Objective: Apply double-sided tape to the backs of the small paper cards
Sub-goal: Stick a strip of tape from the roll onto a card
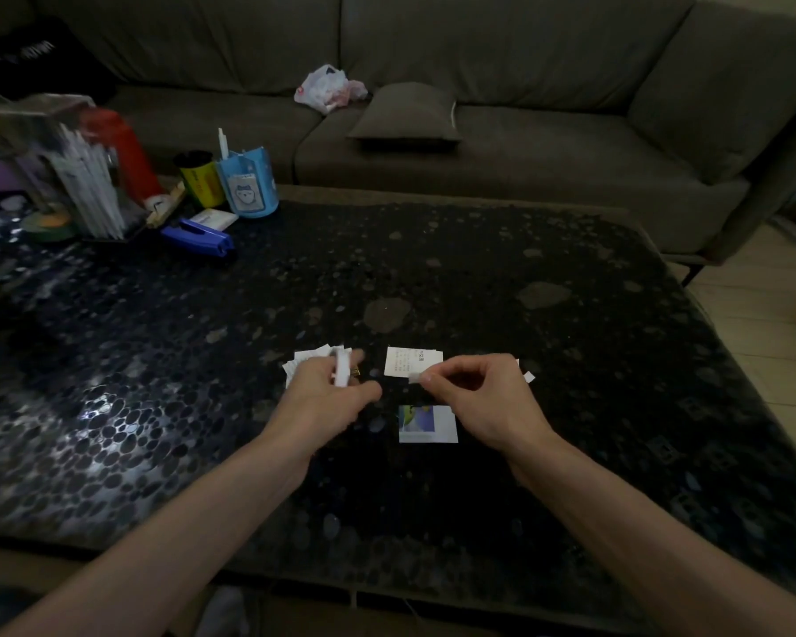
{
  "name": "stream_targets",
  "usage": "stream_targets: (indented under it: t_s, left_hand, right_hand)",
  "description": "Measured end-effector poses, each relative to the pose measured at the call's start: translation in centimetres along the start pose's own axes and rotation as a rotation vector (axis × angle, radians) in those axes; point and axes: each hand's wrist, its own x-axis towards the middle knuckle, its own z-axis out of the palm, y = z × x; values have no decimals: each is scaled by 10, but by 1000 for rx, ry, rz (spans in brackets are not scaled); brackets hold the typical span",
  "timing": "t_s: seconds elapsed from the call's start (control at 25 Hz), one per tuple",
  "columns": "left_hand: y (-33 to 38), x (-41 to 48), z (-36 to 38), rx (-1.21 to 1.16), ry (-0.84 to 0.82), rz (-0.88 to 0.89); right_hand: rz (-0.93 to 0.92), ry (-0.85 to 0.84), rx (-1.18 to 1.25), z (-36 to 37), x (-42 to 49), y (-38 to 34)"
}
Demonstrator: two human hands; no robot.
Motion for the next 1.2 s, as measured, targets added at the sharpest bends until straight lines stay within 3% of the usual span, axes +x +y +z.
stream_targets:
  t_s: [0.16, 0.48, 0.72, 1.2]
  left_hand:
    - [-1, -2, -16, 29, -10, 53]
    - [-10, -12, -17, 436, -290, 340]
    - [-26, -20, -25, 848, -353, 624]
    - [-32, -18, -21, 1021, -312, 634]
  right_hand:
    - [92, 23, -32, -9, -2, 5]
    - [220, -29, -7, -13, -7, 6]
    - [321, -100, 102, -16, -11, 2]
    - [374, -157, -34, -8, -10, 2]
